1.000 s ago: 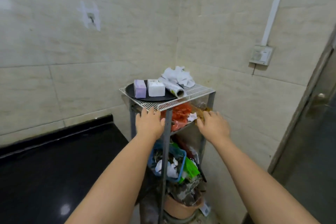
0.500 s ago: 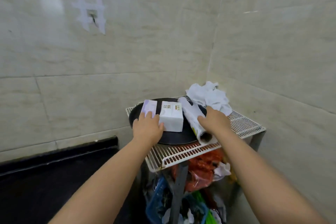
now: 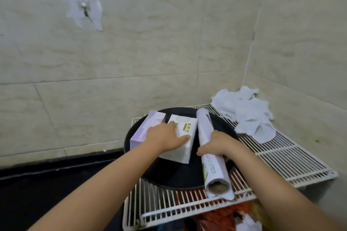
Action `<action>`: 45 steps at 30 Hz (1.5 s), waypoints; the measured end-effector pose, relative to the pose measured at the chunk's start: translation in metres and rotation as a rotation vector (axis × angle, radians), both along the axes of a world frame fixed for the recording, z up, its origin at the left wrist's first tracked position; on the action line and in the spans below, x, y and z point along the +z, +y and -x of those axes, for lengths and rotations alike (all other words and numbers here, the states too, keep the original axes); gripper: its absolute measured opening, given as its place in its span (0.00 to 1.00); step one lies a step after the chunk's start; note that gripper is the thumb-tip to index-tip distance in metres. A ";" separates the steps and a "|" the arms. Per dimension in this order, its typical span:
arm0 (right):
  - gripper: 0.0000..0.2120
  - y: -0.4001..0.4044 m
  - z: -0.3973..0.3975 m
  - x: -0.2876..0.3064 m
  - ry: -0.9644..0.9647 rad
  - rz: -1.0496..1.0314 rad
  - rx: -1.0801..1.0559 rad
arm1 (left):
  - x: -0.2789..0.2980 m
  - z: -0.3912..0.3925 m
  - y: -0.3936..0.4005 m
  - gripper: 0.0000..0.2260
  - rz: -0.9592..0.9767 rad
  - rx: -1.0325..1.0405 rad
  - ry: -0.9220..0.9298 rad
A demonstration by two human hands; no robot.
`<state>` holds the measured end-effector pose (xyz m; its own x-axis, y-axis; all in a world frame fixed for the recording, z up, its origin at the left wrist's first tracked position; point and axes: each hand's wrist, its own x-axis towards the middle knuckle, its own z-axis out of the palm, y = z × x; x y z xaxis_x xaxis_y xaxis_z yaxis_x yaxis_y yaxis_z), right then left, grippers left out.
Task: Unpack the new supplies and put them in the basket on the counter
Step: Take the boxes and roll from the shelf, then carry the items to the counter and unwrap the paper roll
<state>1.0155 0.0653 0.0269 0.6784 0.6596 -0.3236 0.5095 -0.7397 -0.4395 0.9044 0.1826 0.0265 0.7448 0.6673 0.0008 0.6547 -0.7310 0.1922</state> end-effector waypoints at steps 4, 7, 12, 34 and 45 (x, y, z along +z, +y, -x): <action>0.22 -0.009 -0.011 -0.010 0.171 -0.187 -0.103 | 0.003 -0.022 -0.004 0.41 0.143 0.069 0.080; 0.16 -0.021 -0.021 -0.007 0.208 -0.329 -0.163 | 0.005 -0.028 -0.006 0.41 0.204 0.138 0.083; 0.16 -0.026 -0.025 0.012 0.296 -0.519 -0.200 | 0.006 -0.023 -0.007 0.39 0.228 0.179 -0.147; 0.27 0.157 0.427 -0.046 0.383 -0.530 0.399 | -0.042 0.505 0.075 0.35 0.052 0.949 -0.348; 0.39 0.178 0.518 -0.208 -0.023 0.037 0.557 | -0.213 0.595 0.080 0.34 0.147 1.207 -0.028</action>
